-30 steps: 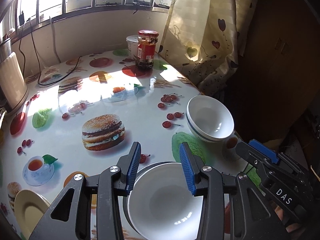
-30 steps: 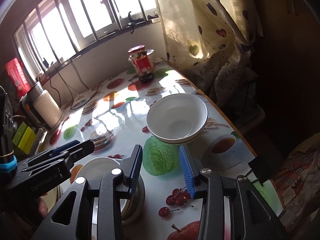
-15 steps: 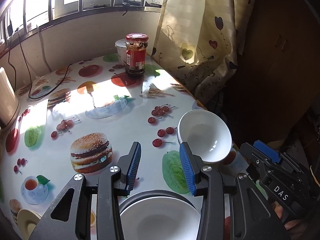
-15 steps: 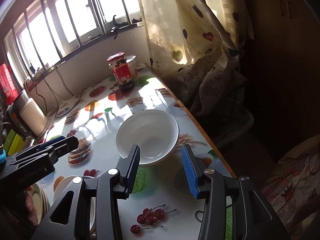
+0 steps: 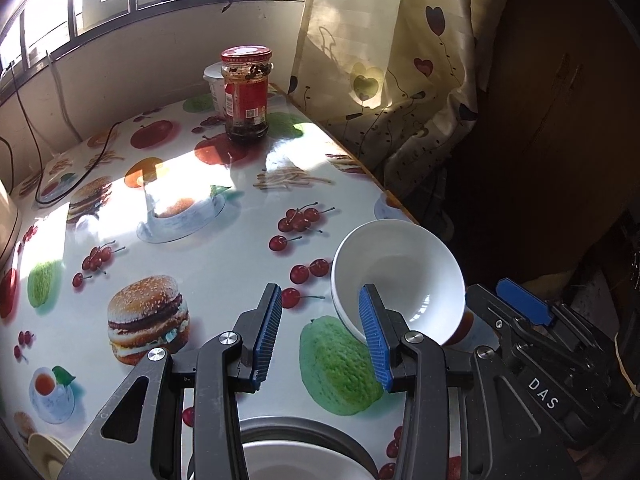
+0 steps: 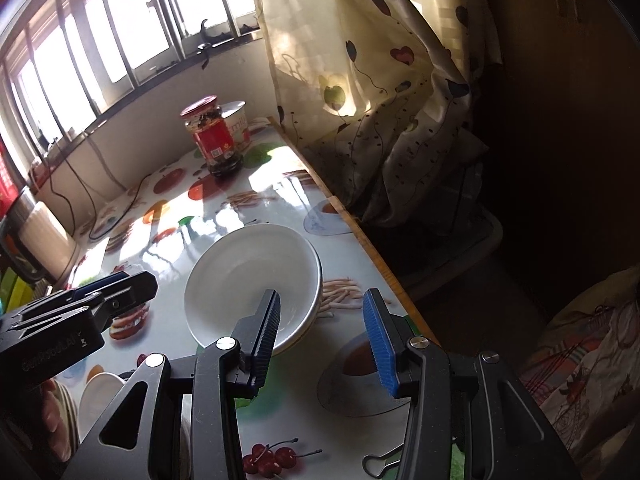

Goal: Organize plates and bowls
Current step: 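Move both grippers to the remaining blue-striped white bowl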

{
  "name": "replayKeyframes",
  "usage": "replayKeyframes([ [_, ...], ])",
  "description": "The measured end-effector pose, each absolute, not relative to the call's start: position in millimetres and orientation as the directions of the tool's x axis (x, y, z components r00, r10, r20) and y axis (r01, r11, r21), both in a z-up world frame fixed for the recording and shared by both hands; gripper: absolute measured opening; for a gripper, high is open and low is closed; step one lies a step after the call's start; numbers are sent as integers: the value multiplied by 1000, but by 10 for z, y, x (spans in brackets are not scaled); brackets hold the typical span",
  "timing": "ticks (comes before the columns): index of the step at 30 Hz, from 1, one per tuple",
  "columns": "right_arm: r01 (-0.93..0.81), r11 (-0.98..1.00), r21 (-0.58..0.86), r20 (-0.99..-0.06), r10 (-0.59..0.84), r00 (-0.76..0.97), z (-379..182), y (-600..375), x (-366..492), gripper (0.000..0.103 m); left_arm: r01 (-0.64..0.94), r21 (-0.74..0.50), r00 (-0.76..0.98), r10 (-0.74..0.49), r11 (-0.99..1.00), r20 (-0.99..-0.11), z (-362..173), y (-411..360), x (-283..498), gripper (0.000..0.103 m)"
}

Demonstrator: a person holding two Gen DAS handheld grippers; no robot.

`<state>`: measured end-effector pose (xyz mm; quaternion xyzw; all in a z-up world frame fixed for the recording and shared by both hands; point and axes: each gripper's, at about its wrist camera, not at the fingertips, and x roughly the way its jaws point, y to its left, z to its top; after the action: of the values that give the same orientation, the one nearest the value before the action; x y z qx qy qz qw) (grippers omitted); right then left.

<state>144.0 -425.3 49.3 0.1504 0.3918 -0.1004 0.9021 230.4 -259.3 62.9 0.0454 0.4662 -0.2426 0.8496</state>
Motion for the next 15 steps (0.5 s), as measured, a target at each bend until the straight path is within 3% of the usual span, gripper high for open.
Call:
replayKeyframes([
  [9, 269, 948, 168, -753, -52, 656, 389, -4224, 1603, 42, 459, -158, 417, -369, 874, -831, 525, -2718, 2377, 41],
  [15, 261, 951, 164, -762, -46, 646, 329, -4212, 1656, 36, 464, -147, 406, -357, 874, -842, 456, -2791, 2422, 41],
])
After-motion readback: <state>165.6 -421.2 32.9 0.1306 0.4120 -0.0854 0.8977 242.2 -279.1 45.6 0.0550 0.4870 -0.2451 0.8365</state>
